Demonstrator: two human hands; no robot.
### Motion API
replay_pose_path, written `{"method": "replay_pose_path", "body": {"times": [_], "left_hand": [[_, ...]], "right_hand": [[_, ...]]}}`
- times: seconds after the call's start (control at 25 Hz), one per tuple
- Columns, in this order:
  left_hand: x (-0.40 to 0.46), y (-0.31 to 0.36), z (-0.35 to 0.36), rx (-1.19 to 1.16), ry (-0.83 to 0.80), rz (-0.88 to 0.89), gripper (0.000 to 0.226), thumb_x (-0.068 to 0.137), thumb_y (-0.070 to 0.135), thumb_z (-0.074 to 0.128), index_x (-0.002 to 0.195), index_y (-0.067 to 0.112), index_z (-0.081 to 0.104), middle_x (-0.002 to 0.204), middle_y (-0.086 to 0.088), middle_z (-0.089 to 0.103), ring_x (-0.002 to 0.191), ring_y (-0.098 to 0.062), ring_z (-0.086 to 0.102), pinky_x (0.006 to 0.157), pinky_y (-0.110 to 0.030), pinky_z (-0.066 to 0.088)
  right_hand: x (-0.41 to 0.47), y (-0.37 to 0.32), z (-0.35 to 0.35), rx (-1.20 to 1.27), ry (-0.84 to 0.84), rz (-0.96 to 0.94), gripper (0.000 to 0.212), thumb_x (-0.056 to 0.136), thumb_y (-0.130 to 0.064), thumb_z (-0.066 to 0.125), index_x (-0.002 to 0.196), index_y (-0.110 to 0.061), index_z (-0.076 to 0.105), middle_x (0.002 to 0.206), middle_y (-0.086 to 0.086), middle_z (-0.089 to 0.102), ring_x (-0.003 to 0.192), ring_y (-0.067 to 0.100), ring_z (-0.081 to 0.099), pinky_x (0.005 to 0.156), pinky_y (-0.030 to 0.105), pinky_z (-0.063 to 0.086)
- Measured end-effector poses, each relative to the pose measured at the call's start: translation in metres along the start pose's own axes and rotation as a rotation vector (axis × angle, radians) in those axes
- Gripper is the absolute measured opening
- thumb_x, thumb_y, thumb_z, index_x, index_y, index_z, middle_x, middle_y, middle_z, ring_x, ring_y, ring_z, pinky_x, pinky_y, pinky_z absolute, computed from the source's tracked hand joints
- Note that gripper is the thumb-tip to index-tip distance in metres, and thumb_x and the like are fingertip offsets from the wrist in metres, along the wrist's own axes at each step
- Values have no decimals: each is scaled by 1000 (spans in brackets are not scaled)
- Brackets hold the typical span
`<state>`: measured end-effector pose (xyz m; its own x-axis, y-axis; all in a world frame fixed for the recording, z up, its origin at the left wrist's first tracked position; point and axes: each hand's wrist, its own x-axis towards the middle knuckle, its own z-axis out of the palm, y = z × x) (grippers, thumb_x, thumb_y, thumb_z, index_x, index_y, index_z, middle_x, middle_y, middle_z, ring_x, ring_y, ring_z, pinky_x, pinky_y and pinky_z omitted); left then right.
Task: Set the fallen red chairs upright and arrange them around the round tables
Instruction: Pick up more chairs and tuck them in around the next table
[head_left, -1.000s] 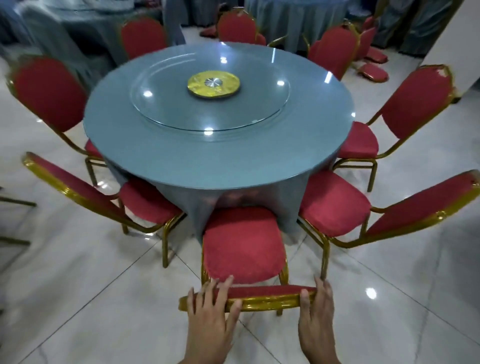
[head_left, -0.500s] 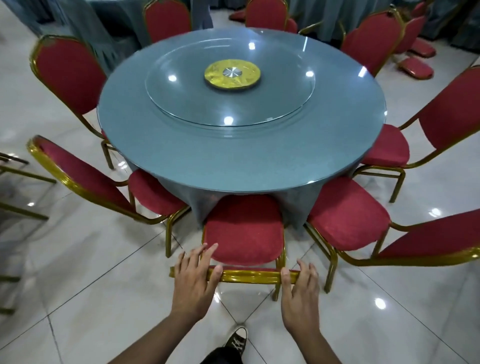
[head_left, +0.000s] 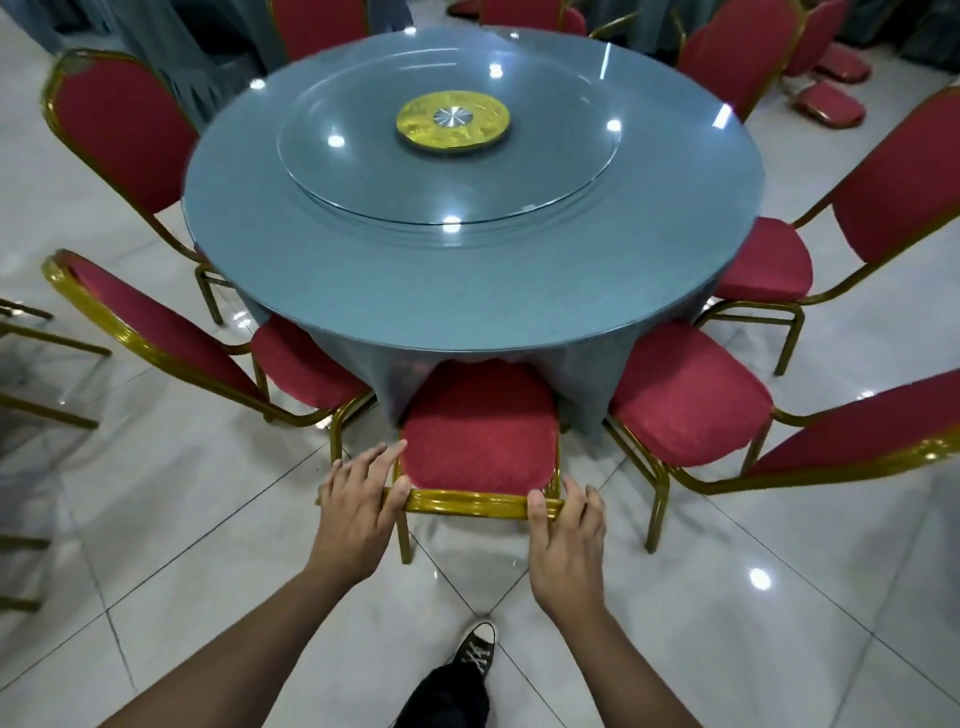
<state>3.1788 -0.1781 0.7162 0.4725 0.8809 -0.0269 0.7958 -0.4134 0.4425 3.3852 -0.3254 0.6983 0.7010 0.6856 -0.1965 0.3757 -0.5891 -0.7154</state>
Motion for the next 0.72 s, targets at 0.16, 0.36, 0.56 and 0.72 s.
{"method": "replay_pose_path", "body": {"times": [0.16,0.36,0.56,0.72], "left_hand": [[-12,11,-11,25,-69,-52,62,100,63,7,139,35,46,137,5,53,129,-22,46,112,-51,30],[-16,83,-12,54,-106,-31,36,105,45,24,125,33,51,119,7,63,118,-20,55,109,-45,30],[-3,166,9,49,-256,210,30,104,46,34,126,34,50,125,9,59,114,-19,52,100,-40,35],[9,224,31,6,-298,339,32,104,42,36,131,32,49,128,6,56,115,-20,50,101,-40,37]], "right_hand": [[10,7,-24,-187,-244,-35,73,93,-75,20,147,-28,35,154,10,30,144,28,22,118,47,26],[6,12,-69,-177,-315,-88,48,103,-51,40,143,-26,43,142,0,47,123,18,49,103,36,43],[11,33,-115,-172,-191,-37,41,103,-38,46,144,-33,44,146,-7,49,132,14,48,106,33,42],[25,53,-166,-157,-47,43,42,102,-38,50,143,-35,44,147,-9,48,131,13,50,106,34,45]]}}
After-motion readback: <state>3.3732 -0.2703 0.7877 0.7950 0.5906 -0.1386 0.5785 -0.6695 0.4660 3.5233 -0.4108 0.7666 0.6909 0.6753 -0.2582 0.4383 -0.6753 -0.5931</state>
